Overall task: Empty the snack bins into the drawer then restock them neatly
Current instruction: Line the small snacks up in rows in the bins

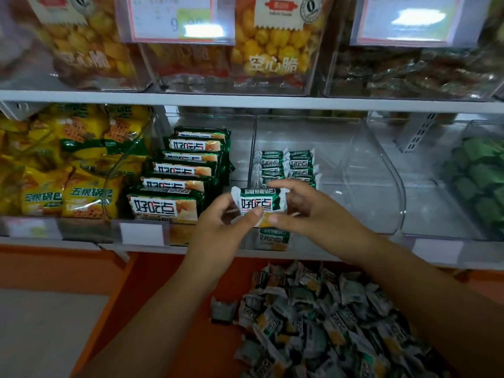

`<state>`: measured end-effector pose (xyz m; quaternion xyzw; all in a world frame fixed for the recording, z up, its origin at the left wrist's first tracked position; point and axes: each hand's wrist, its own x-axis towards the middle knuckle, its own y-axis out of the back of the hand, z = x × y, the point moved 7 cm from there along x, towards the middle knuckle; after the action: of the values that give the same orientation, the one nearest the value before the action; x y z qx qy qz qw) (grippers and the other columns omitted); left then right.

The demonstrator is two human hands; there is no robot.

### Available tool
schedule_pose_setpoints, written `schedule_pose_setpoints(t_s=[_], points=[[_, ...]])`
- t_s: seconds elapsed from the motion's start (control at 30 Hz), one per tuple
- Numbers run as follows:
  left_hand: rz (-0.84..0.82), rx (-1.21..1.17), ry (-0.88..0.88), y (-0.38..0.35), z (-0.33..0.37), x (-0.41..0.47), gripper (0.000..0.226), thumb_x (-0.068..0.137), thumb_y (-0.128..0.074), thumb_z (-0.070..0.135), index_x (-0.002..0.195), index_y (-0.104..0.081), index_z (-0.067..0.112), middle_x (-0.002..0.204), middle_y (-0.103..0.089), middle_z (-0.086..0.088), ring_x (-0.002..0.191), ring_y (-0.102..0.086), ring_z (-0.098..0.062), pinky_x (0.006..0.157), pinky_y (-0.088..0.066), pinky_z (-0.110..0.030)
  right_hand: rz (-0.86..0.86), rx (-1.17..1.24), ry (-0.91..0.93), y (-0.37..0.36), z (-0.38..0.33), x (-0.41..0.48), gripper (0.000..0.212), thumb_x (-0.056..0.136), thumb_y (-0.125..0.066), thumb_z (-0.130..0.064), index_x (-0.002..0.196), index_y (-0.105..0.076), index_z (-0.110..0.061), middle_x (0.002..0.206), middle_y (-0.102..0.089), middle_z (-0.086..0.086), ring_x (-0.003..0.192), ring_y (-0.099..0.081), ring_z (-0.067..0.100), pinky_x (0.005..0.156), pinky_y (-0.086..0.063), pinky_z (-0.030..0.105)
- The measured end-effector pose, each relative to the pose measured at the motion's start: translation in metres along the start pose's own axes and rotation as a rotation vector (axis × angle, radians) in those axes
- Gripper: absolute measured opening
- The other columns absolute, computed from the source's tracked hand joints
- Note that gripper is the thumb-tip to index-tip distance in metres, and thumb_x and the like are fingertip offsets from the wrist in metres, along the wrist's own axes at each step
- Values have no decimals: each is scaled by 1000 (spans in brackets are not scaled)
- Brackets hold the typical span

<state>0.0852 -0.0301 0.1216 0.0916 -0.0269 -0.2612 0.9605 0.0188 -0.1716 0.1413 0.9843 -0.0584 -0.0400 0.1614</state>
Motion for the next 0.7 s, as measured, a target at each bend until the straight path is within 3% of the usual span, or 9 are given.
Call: schedule_pose_setpoints(t_s=[0.07,0.13,0.23,0.33,0.4,0.53,0.7], points=[[28,51,-53,1,0,0,34,84,-66,46,110,-66,24,107,-63,-3,97,-61,-9,84,-49,-24,111,13,16,13,-2,2,32,83,-73,-22,110,-60,-35,100,-69,-9,93,-64,-1,72,-53,14],[117,210,-153,9,5,2,36,88,-65,40,122,-60,34,123,-54,9,109,-53,-1,86,-39,-13,239,-75,-11,43,7,8,30,82,-75,-19,106,-59,-29,94,-69,-8,81,-66,5,61,-48,8],[97,456,-187,11,-1,9,60,91,-61,41,146,-39,31,144,-41,11,128,-40,-4,99,-34,-22,296,-414,-150,93,36,16,35,78,-79,-25,105,-57,-24,93,-63,-3,76,-61,10,54,-41,5],[1,620,-202,3,-16,15,63,93,-58,41,150,-34,28,151,-42,3,138,-39,-16,110,-35,-32,75,-610,-326,95,74,25,39,74,-83,-26,104,-58,-24,96,-62,2,79,-60,17,62,-44,17],[10,627,-252,2,-17,15,57,94,-58,37,147,-38,29,146,-48,2,134,-45,-14,106,-37,-27,-7,-613,-327,84,87,33,41,74,-83,-23,108,-58,-21,97,-58,2,79,-58,15,65,-44,19],[36,587,-266,6,-18,18,54,93,-60,34,144,-41,32,138,-55,9,119,-45,4,100,-40,-20,2,-701,-252,75,94,50,43,77,-80,-20,112,-56,-14,100,-52,0,87,-52,15,74,-40,22],[35,586,-274,5,-19,19,54,93,-60,34,144,-42,33,138,-56,6,124,-53,-10,102,-46,-30,27,-612,-273,78,105,51,41,77,-81,-24,103,-50,-19,93,-59,6,74,-55,15,74,-48,30]])
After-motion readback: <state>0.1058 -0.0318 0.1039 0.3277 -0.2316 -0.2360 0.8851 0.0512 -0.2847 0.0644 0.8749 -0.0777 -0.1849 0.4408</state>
